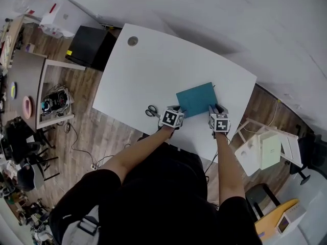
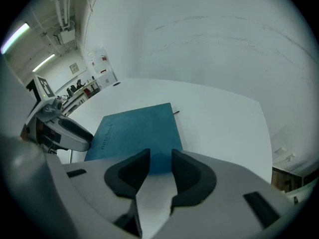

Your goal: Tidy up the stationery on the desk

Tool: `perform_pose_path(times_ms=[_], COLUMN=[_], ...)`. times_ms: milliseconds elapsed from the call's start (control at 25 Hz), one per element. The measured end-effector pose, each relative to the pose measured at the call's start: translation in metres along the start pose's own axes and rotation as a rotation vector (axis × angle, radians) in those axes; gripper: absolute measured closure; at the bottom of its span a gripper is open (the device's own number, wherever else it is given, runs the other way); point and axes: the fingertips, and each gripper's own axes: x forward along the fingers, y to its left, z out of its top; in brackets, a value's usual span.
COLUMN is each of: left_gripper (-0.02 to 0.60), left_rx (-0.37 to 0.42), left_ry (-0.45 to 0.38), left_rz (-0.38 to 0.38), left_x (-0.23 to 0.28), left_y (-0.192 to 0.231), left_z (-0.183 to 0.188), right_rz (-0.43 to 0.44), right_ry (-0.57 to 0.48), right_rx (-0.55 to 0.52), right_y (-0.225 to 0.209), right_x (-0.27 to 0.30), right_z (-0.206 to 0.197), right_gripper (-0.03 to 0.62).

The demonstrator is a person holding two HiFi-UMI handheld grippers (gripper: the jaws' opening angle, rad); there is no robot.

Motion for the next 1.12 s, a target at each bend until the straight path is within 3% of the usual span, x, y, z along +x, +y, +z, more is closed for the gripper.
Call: perform_pose_path(times_ms=[200,520,800,960,1120], left_gripper=[0.4,0.4,0.402,0.4,0.4], left_rx=[0.07,0.099,0.097,0.074,0.066], left_ry=[0.041,0.035,-0.026,-0.117,-0.189], left_rz=[-0.051,-0.108,-0.093,-0.06,-0.064], left_x=[0.0,0.007,-0.008,-0.007,-0.006], left_y=[0.0,0.014,0.064,0.086,0.099], left_z=[0.0,0.0,0.044,0.067,0.096], right_rz=[-0.091,-0.088,-0.118,-0.076,-0.045], right_ry=[-0.031,0.005,0.057,0.077,0.075], right_rx=[0.027,0.187,0.287,0.371,0.329], right_y=[-0.026,-0.018,0.046,0.095,0.127], right_x=[-0.004,0.003,0.0,-0.001,0.006], right_z=[0.013,0.004,-0.021,-0.034,-0.034], right_gripper=[0.451,0.451,0.451,0.451,0.451])
